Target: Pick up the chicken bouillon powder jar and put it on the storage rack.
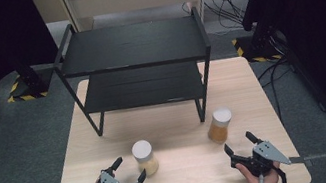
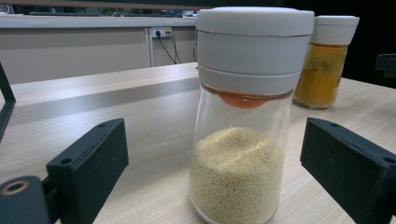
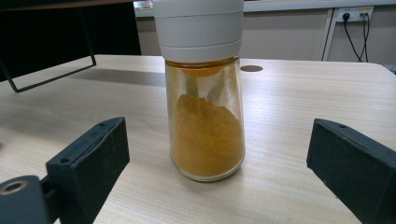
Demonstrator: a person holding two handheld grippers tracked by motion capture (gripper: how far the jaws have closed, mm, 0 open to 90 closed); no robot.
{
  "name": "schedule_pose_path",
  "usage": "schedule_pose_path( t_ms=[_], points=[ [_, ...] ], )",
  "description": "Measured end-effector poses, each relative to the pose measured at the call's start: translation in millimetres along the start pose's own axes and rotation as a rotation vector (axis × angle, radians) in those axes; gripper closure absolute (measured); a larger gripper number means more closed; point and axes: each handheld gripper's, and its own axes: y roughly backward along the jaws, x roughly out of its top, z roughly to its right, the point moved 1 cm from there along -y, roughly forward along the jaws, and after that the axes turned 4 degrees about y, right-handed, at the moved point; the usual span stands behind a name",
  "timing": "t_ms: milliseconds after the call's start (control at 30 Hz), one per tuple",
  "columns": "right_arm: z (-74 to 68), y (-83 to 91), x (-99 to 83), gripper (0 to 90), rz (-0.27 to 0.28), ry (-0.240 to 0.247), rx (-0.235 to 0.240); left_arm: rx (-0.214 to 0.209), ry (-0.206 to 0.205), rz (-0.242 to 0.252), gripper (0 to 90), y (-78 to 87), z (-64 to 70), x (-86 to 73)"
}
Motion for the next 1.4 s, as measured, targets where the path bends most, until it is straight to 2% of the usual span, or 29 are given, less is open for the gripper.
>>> schedule_pose_path(
  t_ms=[367,567,900,1267,1400],
  points=[
    [0.6,-0.2,0.3,5.6,-0.002,-0.005,0.001,-0.02,0.027,0.023,7.4,-2.3,-2.4,2.6],
    [0.4,-0.3,0.5,5.6,-0.003,-0.004,0.0,-0.038,0.026,0.037,8.9,-6.5,-2.4,7.5],
    [1.0,-0.9,1.2,5.5,-0.007,-0.01,0.001,-0.077,0.0,0.04,12.3,-16.0,-1.8,18.3],
    [1.7,-1.0,1.0,5.5,-0.005,-0.013,0.003,-0.099,-0.023,0.025,20.9,-31.1,-0.6,27.7],
    [1.8,-1.1,1.1,5.5,-0.006,-0.013,0.003,-0.094,-0.033,0.025,24.5,-33.7,0.7,28.5]
  ],
)
